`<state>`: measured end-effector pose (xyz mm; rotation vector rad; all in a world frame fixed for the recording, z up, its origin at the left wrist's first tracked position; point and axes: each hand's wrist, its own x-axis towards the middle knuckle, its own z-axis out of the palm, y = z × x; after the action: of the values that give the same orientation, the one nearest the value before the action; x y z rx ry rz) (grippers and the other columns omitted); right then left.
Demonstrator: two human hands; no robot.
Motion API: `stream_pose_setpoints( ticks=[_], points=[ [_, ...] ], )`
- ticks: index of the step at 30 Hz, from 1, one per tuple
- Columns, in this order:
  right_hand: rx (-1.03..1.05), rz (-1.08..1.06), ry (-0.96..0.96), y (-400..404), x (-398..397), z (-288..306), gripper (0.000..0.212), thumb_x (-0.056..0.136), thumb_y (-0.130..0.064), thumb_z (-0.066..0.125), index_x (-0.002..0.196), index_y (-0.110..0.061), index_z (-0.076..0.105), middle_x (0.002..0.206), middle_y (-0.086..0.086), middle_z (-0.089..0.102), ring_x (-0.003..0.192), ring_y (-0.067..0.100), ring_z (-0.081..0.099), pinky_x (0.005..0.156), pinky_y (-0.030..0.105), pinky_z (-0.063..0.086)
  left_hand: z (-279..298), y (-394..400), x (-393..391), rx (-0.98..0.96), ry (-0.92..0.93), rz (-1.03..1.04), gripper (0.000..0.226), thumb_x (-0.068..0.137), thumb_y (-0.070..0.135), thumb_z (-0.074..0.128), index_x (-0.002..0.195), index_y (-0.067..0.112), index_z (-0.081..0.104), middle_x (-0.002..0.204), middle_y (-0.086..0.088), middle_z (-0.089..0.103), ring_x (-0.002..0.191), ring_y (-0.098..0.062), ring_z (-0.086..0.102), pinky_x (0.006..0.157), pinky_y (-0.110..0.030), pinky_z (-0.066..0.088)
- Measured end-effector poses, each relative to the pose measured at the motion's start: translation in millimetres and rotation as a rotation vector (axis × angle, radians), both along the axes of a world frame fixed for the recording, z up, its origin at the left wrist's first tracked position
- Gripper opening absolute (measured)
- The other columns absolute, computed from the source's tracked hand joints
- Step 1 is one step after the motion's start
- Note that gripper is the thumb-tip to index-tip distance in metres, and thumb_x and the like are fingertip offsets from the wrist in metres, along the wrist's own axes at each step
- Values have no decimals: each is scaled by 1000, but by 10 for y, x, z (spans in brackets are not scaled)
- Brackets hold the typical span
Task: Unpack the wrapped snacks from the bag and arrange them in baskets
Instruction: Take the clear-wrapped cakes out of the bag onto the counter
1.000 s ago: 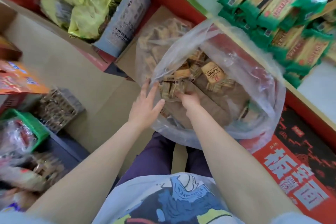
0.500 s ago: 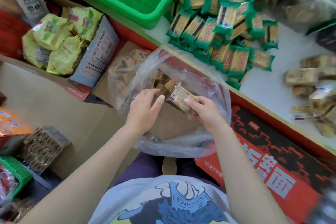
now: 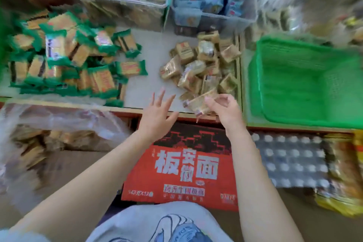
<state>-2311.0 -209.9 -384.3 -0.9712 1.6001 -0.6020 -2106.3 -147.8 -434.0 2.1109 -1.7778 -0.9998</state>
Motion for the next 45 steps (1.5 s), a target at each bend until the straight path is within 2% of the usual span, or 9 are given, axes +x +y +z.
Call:
stream_pose_setpoints(
  ticks=[5, 9, 17, 25, 29, 33, 38, 41, 45],
  points=[
    [-6, -205, 177, -344, -523, -386, 42, 88, -21, 76, 122, -15, 51, 119, 7, 63, 70, 16, 65, 61, 28, 54, -182, -291, -490, 112, -59, -87, 65, 101, 56, 38, 158, 43, 10, 168, -2, -8, 154, -34, 2, 121, -50, 16],
    [-130, -230, 367, -360, -611, -567, 60, 89, -21, 73, 141, -21, 43, 140, 7, 46, 112, 17, 54, 94, 28, 47, -334, -296, -585, 155, -56, -102, 68, 100, 58, 40, 158, 42, 8, 169, -4, -4, 145, -35, 34, 116, -50, 33],
    [-333, 139, 828, 21, -519, -959, 62, 102, -27, 49, 158, -15, 26, 158, 16, 34, 142, 36, 35, 116, 49, 30, -367, -284, -591, 144, -46, -117, 68, 101, 55, 39, 159, 40, 7, 168, -2, -7, 149, -31, 26, 120, -48, 23],
    [-400, 62, 799, 201, 8, -594, 65, 100, -37, 52, 154, -8, 31, 159, 15, 33, 148, 30, 26, 121, 43, 20, -164, 94, -139, 69, 54, -62, 64, 103, 50, 42, 159, 37, 14, 169, 4, 1, 154, -21, 7, 124, -47, 14],
    [-527, 242, 535, 690, 930, -443, 33, 101, -28, 51, 126, -8, 60, 125, 6, 61, 121, 21, 52, 105, 36, 41, -165, 743, 500, -62, 12, 123, 57, 101, 42, 45, 155, 24, 34, 167, -5, 14, 154, -24, 9, 123, -48, 16],
    [-267, 667, 233, 1301, 2072, -541, 18, 100, -20, 54, 94, -12, 69, 86, -1, 68, 81, 16, 59, 74, 33, 44, -369, 1731, 1469, -138, -230, 457, 49, 92, 30, 56, 138, 17, 59, 162, -20, 24, 149, -40, 19, 117, -56, 24],
    [269, 868, 93, 1993, 3213, -1027, 23, 98, -39, 58, 101, -18, 67, 90, -2, 67, 86, 16, 65, 82, 35, 56, -618, 2919, 2339, 145, -495, 706, 50, 89, 25, 68, 138, 28, 59, 162, -29, 11, 147, -54, 10, 117, -59, 18],
    [472, 1025, 182, 2436, 3709, -1291, 45, 99, -42, 58, 133, -13, 57, 122, 4, 64, 107, 25, 65, 97, 40, 53, -743, 3545, 2600, 329, -299, 892, 54, 95, 32, 60, 147, 32, 48, 164, -26, 2, 149, -48, 10, 118, -51, 21],
    [740, 949, 223, 2880, 3965, -1593, 62, 97, -36, 63, 145, -1, 42, 119, 14, 64, 113, 31, 63, 101, 45, 52, -882, 3987, 2622, 273, 282, 1237, 89, 93, 44, 65, 158, 42, 5, 166, -6, 16, 148, -26, 29, 113, -40, 32]
  ],
)
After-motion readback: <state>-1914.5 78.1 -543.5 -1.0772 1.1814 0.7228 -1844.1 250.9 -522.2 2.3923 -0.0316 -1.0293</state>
